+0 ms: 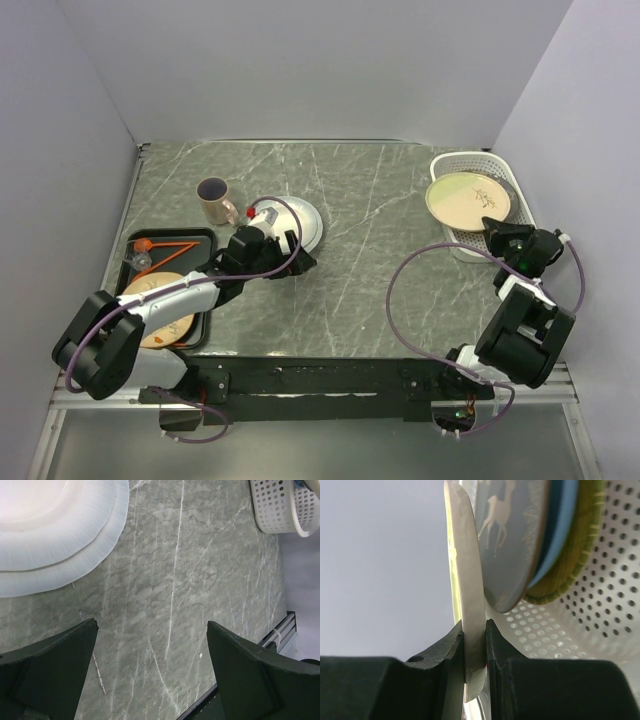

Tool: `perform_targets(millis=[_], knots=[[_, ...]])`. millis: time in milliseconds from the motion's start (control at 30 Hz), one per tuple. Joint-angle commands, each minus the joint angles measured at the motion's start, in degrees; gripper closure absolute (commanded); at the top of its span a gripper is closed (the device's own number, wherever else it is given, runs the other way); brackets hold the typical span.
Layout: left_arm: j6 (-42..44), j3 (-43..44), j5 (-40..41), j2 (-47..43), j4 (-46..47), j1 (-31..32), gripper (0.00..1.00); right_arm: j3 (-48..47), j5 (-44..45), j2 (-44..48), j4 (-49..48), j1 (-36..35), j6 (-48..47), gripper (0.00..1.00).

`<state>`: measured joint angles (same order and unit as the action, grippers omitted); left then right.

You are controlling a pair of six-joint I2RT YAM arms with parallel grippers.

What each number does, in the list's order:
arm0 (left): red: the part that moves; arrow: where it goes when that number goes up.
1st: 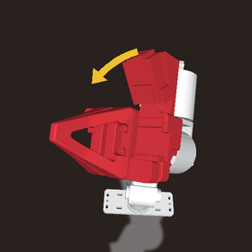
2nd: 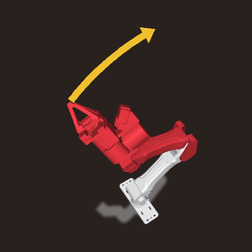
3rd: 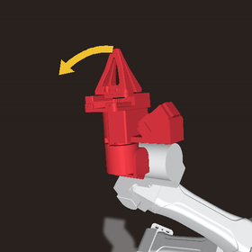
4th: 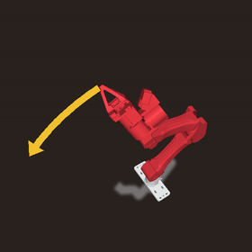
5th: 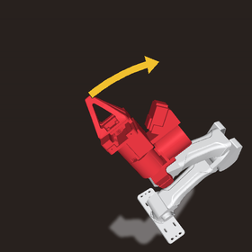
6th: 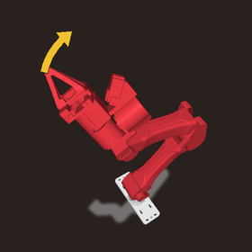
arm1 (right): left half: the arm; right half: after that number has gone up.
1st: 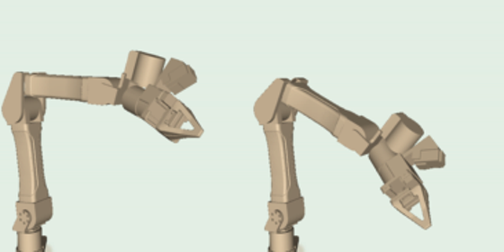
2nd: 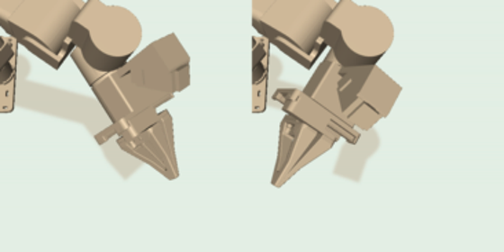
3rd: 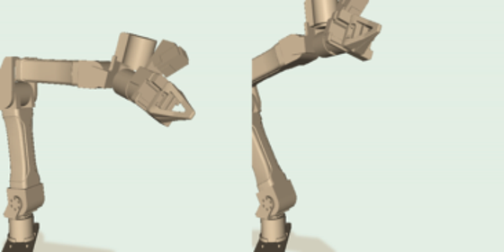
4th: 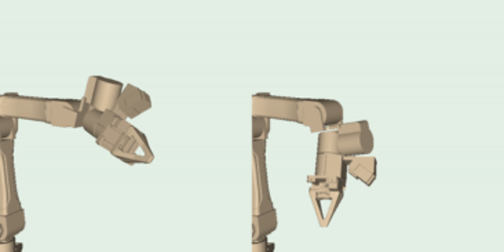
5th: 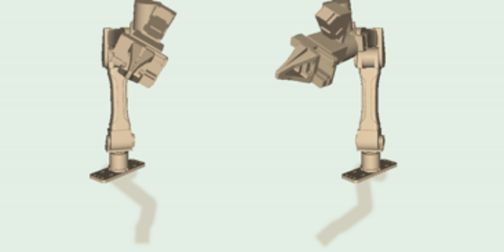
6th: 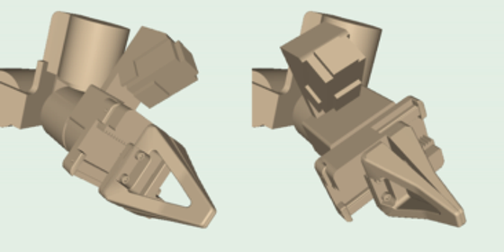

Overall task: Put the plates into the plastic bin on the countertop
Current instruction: Place the plate in the plastic bin.

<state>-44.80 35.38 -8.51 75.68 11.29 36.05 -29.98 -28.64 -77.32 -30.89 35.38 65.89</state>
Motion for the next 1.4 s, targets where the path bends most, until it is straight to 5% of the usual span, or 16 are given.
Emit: perform_targets(millis=[0,433,1067,1167,1300,1367], knots=[[0.15,1.28,0.95,-2.11,1.01,0.33,0.04,-1.14,-0.62,0.33,-12.79,0.66,5.13,1.0],[-0.38,0.75,-0.36,0.17,3.83,0.42,0.04,-1.75,3.86,0.68,-12.17,1.63,5.57,1.0],[-0.03,0.66,-1.77,2.54,4.35,0.51,0.05,-6.15,7.02,-12.15,-14.9,1.63,6.1,1.0],[0.15,0.48,-1.86,2.72,4.53,0.51,0.05,-5.62,7.9,-13.29,-13.14,1.71,4.96,0.88],[0.5,0.4,-1.68,2.98,4.18,0.51,0.05,-4.57,9.04,-13.56,-10.68,1.63,3.64,0.58],[0.5,0.31,-1.77,2.98,4.44,0.51,0.05,-3.86,9.48,-12.86,-8.66,1.63,2.49,0.5]])
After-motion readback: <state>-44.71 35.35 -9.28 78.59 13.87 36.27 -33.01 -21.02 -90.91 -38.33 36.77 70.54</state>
